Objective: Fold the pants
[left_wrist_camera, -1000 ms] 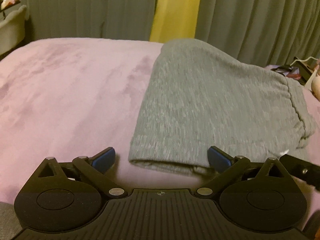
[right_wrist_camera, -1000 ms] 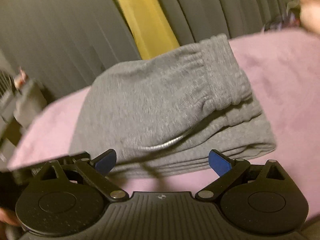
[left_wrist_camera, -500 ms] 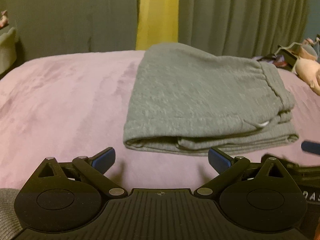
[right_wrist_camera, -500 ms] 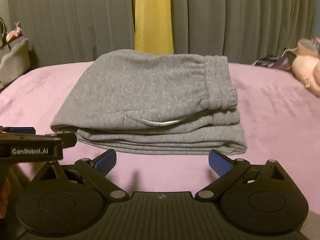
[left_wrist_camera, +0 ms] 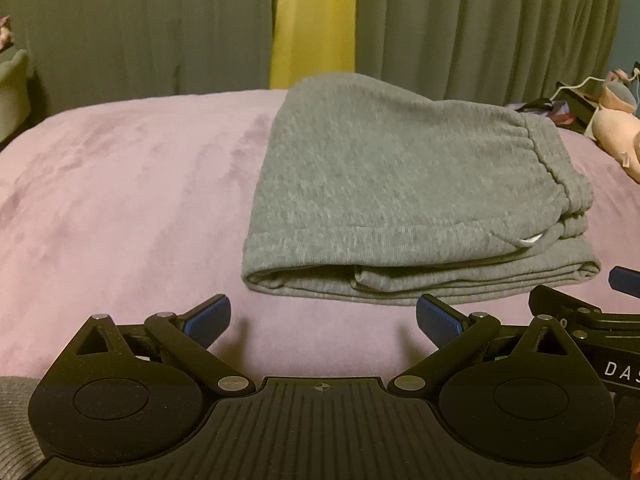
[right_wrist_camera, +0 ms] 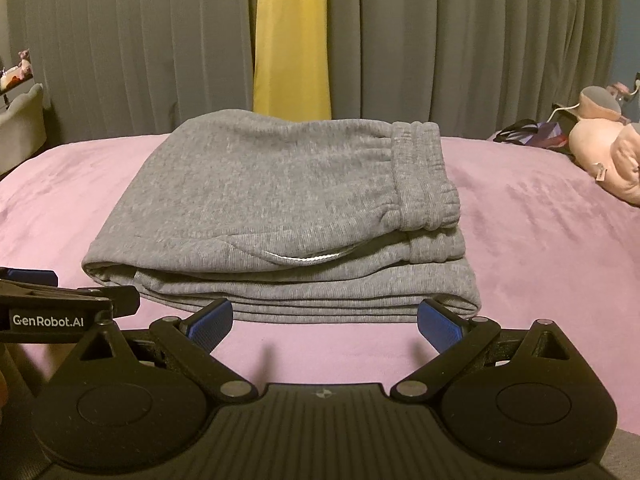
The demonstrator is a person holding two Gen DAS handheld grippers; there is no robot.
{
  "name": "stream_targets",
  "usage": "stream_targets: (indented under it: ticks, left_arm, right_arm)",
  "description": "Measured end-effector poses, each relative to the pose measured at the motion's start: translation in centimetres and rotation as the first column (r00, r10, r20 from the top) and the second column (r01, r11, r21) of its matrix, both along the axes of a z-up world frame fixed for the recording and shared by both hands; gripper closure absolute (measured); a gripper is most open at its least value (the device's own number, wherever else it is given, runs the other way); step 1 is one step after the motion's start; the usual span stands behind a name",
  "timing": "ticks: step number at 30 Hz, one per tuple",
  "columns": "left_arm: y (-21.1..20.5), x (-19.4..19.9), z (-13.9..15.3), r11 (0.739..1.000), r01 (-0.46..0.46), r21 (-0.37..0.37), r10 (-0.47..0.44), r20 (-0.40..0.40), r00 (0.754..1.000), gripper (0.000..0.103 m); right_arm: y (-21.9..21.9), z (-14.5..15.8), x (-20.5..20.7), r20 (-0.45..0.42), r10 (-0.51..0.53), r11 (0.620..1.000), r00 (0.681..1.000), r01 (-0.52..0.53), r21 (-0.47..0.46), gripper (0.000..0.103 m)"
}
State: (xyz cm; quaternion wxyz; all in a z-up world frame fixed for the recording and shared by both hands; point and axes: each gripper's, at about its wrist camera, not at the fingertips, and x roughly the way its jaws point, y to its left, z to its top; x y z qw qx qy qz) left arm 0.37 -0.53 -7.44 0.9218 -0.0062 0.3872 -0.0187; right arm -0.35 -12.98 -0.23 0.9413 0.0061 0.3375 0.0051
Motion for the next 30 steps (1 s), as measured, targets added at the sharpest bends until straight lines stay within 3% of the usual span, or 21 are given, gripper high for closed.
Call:
stream_targets:
  ticks: [30]
  left_arm:
    - [-0.21,0.21,-0.56,1.000,-0.001,-0.006,0.001,-0.040,0.999,0.000]
  right_arm:
    - [-0.03,-0.10,-0.15,-0.005,-0.005,1.000,1.000,0.005,0.002,0.004]
